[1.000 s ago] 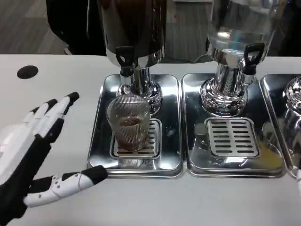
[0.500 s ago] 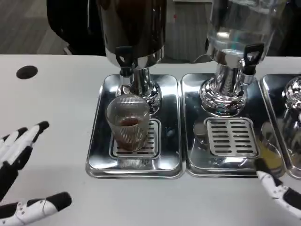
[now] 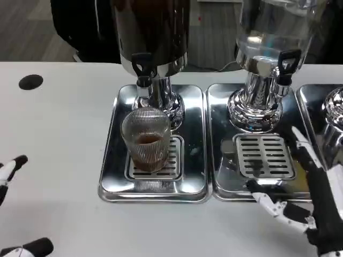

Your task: Grasp the cup under the faucet to collect the drink, then remove the cup.

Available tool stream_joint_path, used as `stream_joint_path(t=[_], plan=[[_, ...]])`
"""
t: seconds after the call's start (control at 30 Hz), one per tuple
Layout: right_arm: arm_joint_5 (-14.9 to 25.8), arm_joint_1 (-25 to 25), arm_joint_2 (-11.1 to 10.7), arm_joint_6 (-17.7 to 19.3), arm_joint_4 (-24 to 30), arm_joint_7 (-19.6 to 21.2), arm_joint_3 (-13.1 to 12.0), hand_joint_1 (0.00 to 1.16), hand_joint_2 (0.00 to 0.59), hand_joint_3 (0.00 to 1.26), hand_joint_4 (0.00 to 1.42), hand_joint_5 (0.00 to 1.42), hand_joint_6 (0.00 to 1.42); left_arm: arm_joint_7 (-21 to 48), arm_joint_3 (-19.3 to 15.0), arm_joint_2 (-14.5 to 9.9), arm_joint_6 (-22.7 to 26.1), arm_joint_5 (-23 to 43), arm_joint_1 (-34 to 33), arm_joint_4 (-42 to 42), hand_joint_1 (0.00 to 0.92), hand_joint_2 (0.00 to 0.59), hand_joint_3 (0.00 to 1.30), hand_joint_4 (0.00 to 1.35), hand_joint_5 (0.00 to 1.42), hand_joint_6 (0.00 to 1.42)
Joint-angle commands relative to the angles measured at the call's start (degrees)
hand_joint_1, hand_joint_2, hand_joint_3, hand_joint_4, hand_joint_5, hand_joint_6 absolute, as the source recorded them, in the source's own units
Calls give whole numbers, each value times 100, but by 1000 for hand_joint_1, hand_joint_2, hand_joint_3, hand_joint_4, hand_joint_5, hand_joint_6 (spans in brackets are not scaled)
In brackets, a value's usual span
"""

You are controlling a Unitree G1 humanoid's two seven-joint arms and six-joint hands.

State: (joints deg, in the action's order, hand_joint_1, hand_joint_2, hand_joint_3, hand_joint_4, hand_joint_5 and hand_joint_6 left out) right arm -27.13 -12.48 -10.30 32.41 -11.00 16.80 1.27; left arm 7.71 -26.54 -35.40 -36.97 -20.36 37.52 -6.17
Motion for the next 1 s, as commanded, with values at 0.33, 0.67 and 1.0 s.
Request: stream_joint_path(t=[0.33,0.67,1.0], plan=[[-69,1020,391,15,-1055,263,629,894,194,153,173,177,232,-202,-385,200,-395,-19,378,59,0,0,0,0,0,0],[-40,1757,703,-31,-1978,346,1004,903,178,136,158,176,238,-195,-676,299,-679,183,625,295,0,2,0,0,0,0],[-8,2361,888,-28,-2694,365,1213,907,177,103,105,125,237,-183,-781,349,-798,249,759,336,0,0,0,0,0,0]])
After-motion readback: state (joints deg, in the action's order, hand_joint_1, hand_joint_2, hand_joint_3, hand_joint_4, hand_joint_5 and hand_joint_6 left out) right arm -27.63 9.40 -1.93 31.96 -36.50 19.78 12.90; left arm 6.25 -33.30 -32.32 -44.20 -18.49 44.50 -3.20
